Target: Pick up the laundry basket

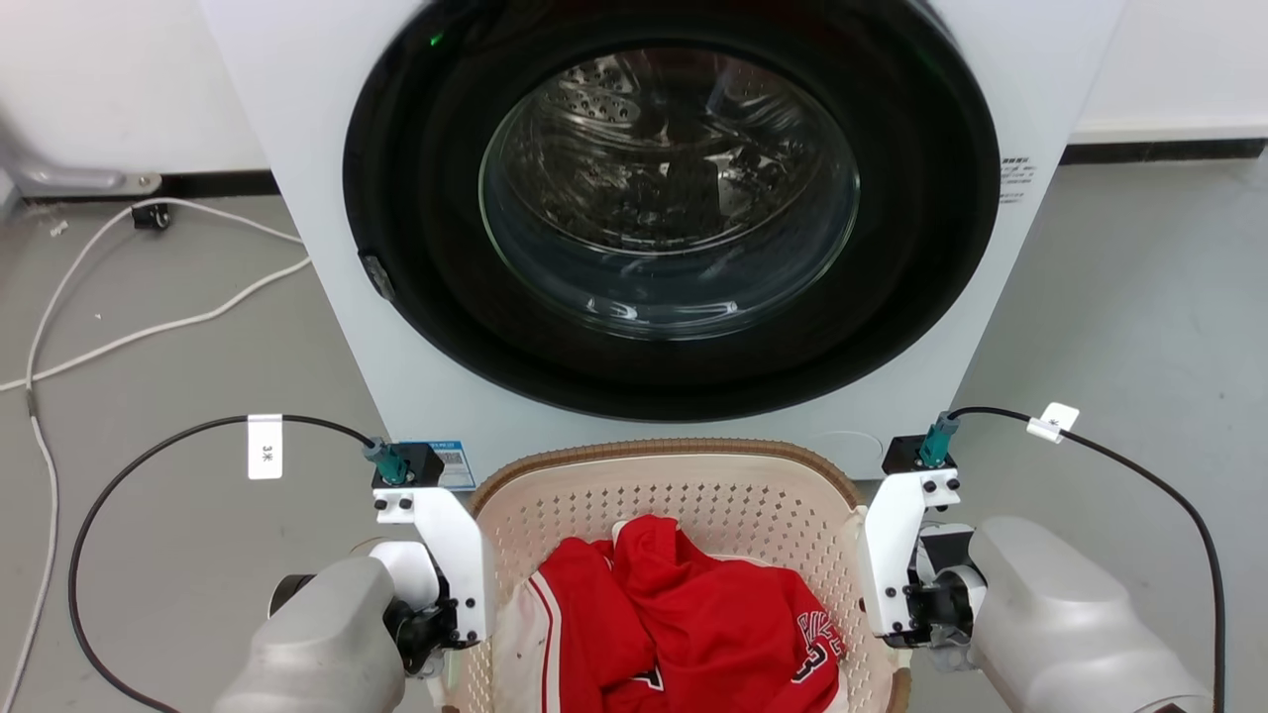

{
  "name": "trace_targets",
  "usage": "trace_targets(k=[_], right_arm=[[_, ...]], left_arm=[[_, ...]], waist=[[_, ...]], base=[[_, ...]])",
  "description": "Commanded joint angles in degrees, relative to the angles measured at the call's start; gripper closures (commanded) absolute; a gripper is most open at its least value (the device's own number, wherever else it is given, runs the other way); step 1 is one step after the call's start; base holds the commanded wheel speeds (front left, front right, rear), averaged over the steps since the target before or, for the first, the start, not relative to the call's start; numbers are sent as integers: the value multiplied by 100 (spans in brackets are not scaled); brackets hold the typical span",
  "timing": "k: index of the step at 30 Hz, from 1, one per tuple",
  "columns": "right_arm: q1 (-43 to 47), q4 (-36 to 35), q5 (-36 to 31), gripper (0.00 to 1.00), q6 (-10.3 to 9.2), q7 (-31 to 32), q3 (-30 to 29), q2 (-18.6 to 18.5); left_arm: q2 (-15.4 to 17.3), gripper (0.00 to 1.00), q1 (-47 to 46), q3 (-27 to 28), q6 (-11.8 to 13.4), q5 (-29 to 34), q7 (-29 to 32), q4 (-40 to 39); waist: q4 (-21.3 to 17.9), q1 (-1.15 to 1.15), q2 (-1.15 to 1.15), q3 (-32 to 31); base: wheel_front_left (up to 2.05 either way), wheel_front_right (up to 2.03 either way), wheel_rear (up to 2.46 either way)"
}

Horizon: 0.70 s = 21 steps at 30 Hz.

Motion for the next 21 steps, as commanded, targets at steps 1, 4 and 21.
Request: trace_targets(k=[1, 4, 21], right_arm=[[40, -26, 3, 100, 18, -49, 31, 26], [67, -22, 24, 100, 18, -36, 32, 17], [262, -10, 136, 100, 18, -36, -8, 24]], left_arm=[[-78, 100, 103, -44, -67, -29, -9, -48], [-94, 100, 135, -77, -67, -90, -16, -28], [-163, 100, 416, -266, -71, -387, 55, 2]], waist=[[-14, 2, 0, -74], [-15, 2, 0, -156], [10, 2, 0, -491]], base=[[0, 0, 0], [0, 0, 0], [0, 0, 0]])
